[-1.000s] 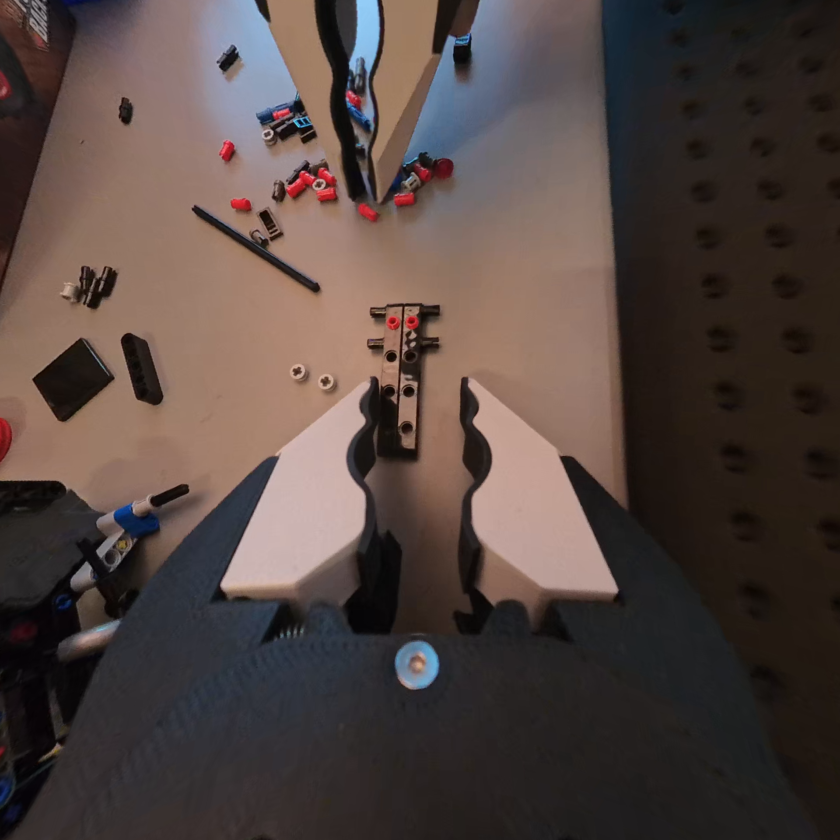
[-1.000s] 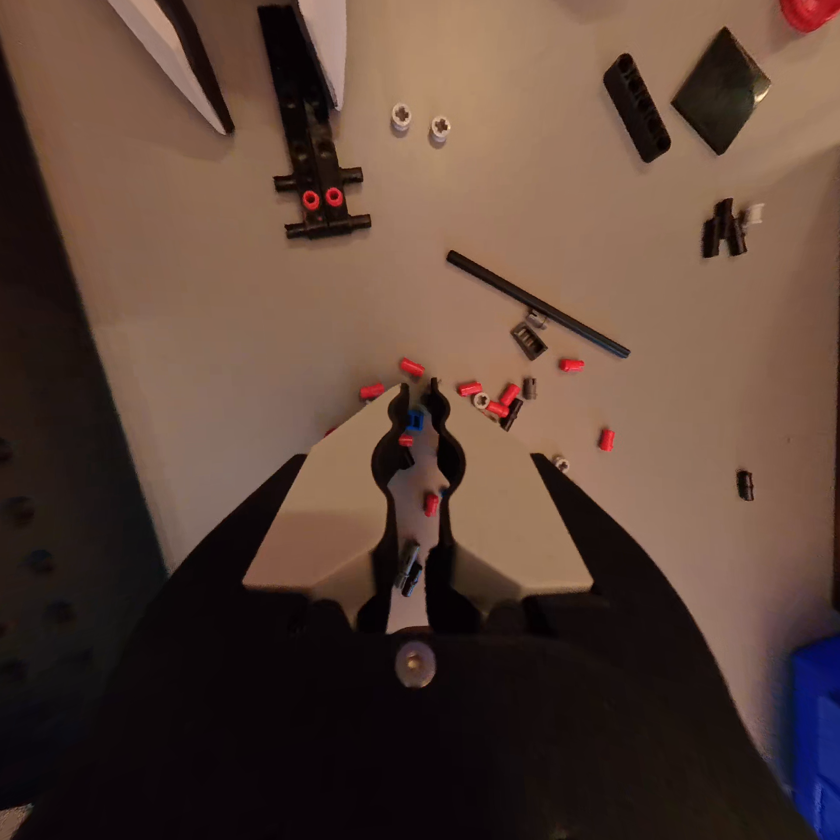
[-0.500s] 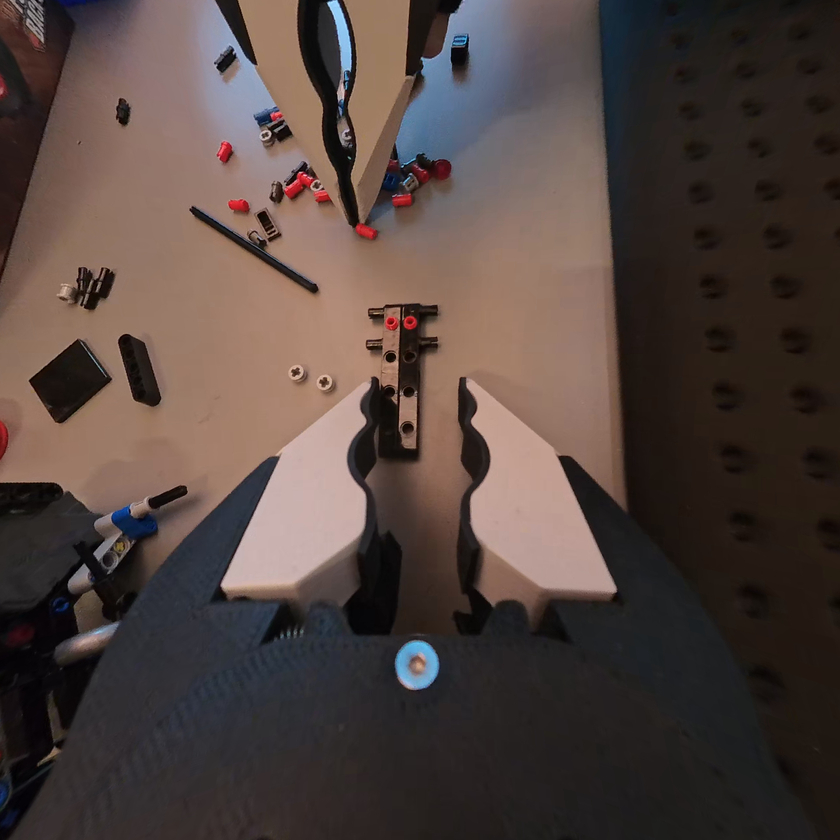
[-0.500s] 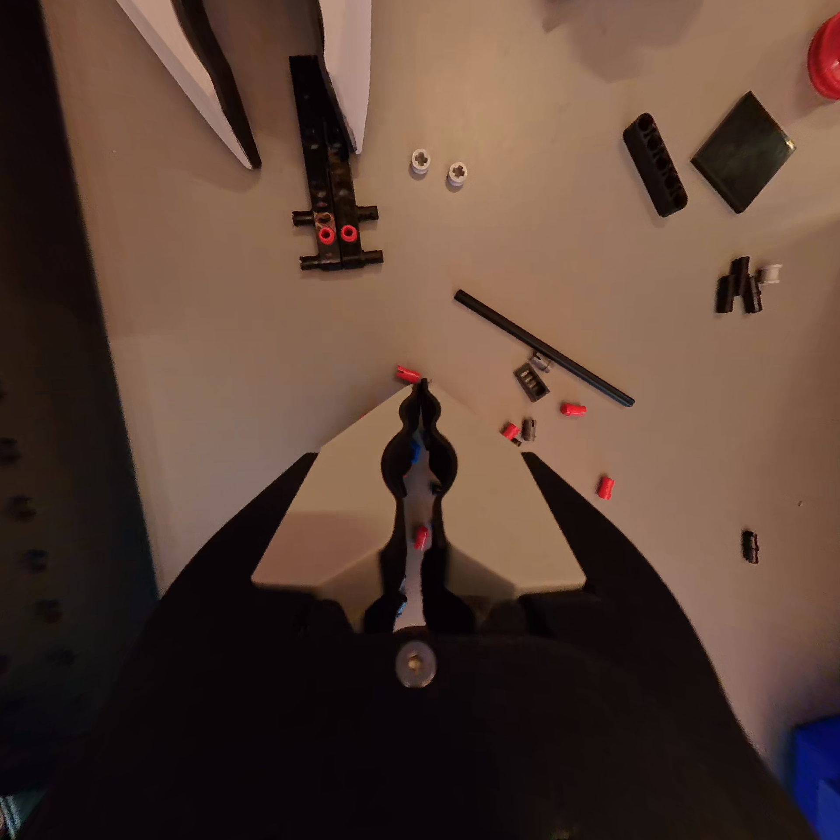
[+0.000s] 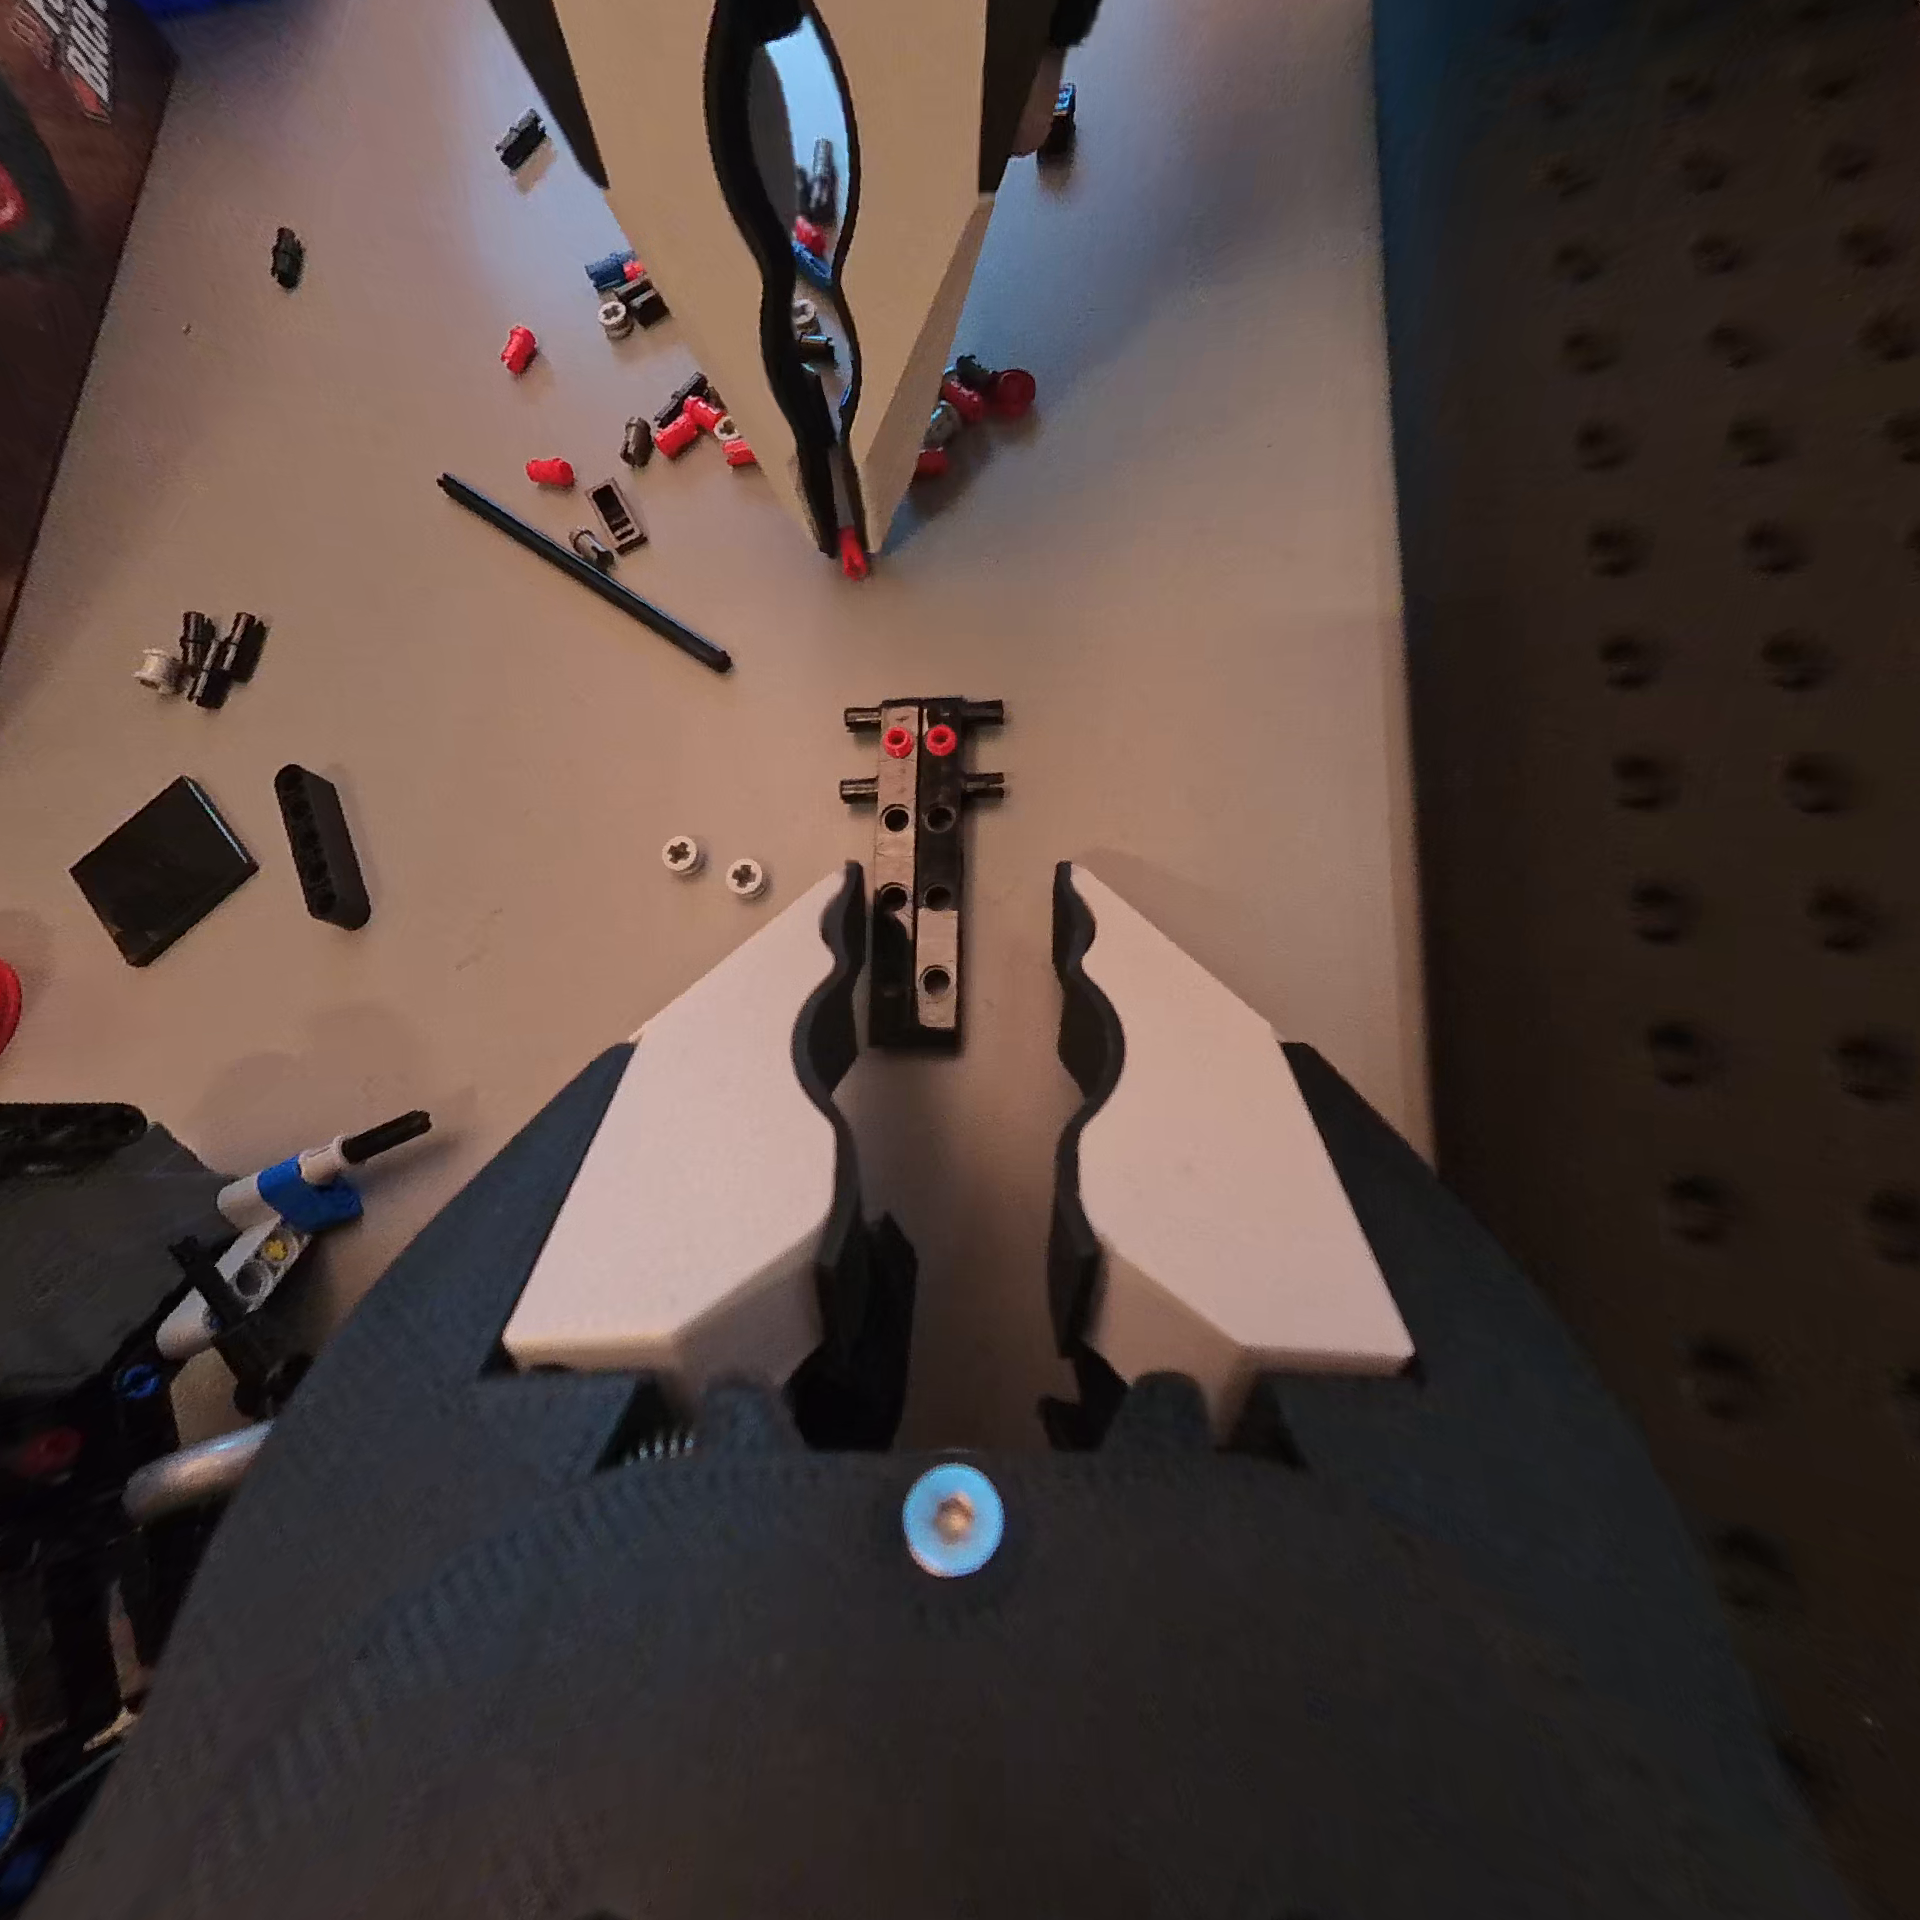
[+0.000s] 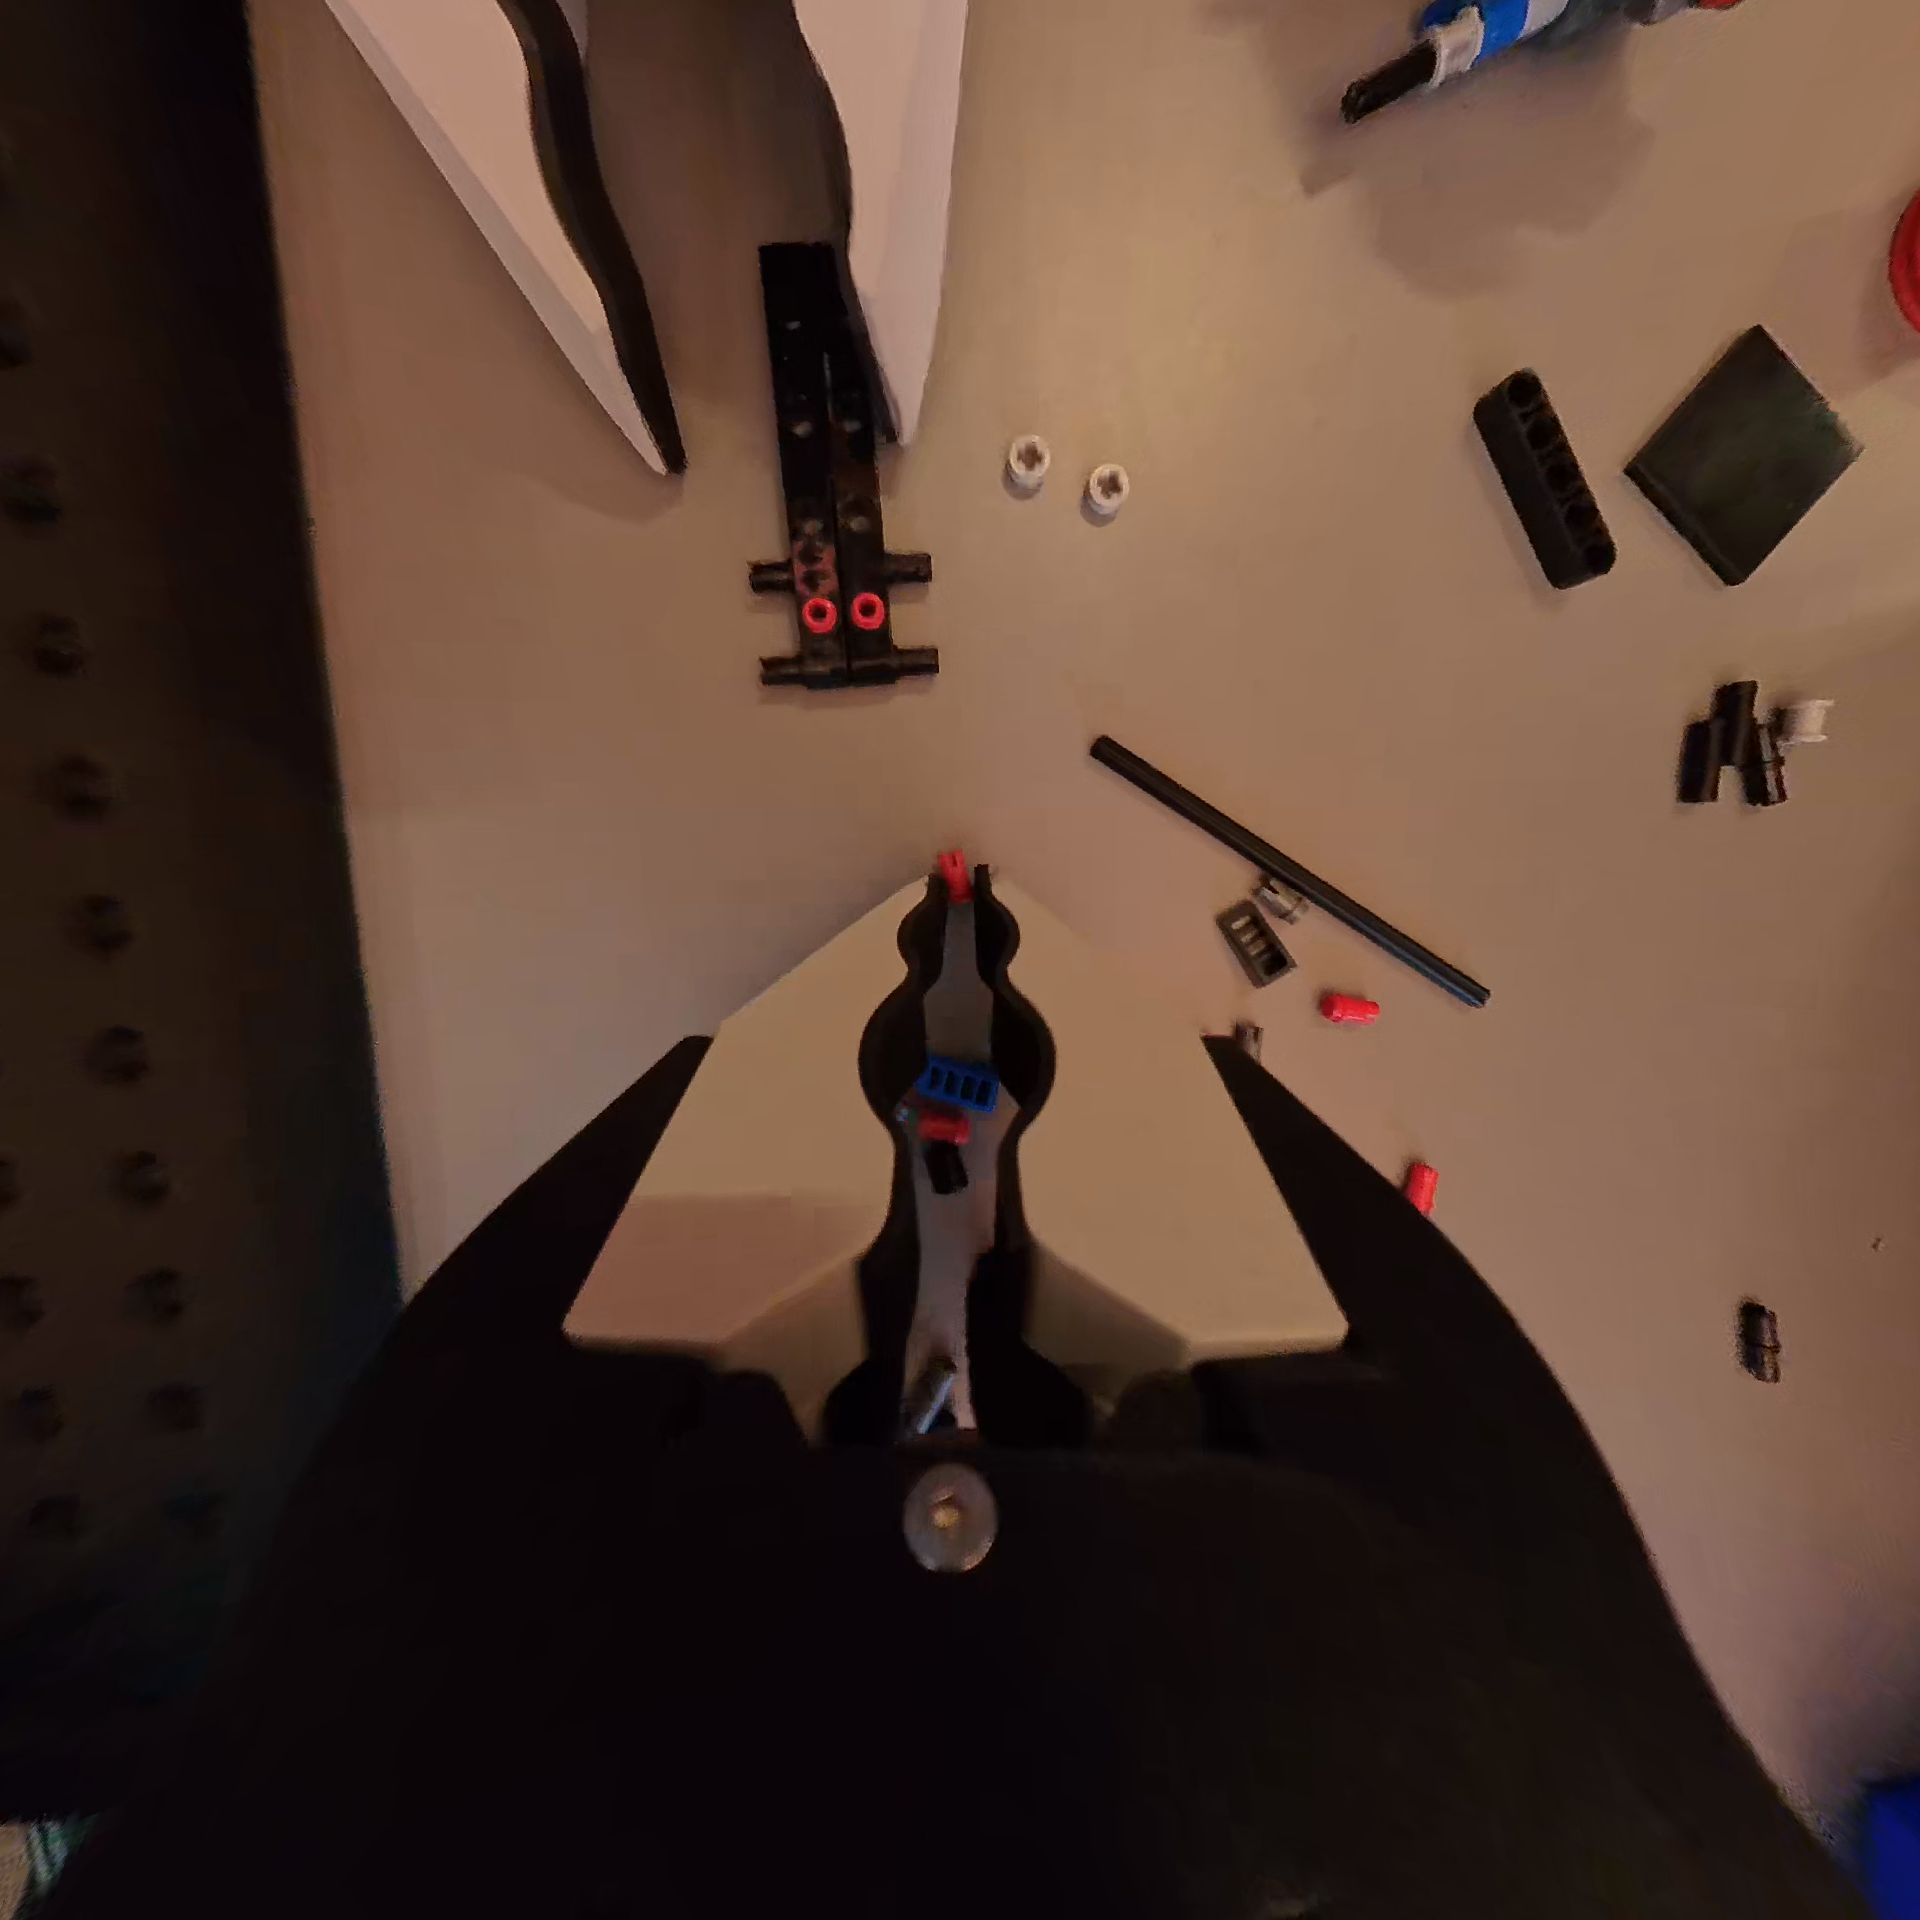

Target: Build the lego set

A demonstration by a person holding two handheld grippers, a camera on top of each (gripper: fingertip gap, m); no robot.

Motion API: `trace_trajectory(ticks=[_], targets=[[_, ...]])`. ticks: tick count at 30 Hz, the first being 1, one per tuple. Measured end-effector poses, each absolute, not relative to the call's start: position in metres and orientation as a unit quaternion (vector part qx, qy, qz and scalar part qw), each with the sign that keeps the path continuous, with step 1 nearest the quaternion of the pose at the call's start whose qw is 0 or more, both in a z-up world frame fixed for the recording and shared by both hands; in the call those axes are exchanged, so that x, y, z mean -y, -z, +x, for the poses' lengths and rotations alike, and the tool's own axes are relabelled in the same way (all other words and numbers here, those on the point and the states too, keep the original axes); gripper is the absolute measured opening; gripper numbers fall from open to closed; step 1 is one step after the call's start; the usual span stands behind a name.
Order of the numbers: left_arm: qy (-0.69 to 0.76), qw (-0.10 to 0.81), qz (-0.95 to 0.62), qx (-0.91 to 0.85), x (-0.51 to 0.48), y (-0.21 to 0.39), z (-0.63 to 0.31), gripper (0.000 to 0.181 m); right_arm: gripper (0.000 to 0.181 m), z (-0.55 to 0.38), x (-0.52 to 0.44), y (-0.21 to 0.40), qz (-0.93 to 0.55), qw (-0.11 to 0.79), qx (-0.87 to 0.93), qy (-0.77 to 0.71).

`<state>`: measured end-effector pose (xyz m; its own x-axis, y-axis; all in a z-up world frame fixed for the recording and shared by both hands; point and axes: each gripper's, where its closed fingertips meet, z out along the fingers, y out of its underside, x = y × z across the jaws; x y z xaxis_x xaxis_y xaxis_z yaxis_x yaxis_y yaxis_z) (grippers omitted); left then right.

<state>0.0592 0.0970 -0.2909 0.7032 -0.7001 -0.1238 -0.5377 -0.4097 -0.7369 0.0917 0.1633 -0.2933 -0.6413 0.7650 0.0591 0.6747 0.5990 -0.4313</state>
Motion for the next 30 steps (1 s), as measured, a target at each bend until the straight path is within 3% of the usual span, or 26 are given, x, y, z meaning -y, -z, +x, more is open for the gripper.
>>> trace_trajectory(ticks=[5, 17, 30], targets=[[0.08, 0.428, -0.82, -0.371, -0.103, 0.281, 0.056, 0.037, 0.003, 0.082, -0.139, 0.273, -0.431, 0.119, 0.852, -0.273], [-0.117, 0.529, -0.694, -0.474, -0.105, 0.242, 0.065, 0.014, 0.003, 0.068, -0.097, 0.243, -0.46, 0.048, 0.785, -0.412], [-0.135, 0.573, -0.668, -0.455, -0.101, 0.217, 0.063, 0.003, 0.004, 0.062, -0.094, 0.214, -0.456, 0.064, 0.731, -0.503]])
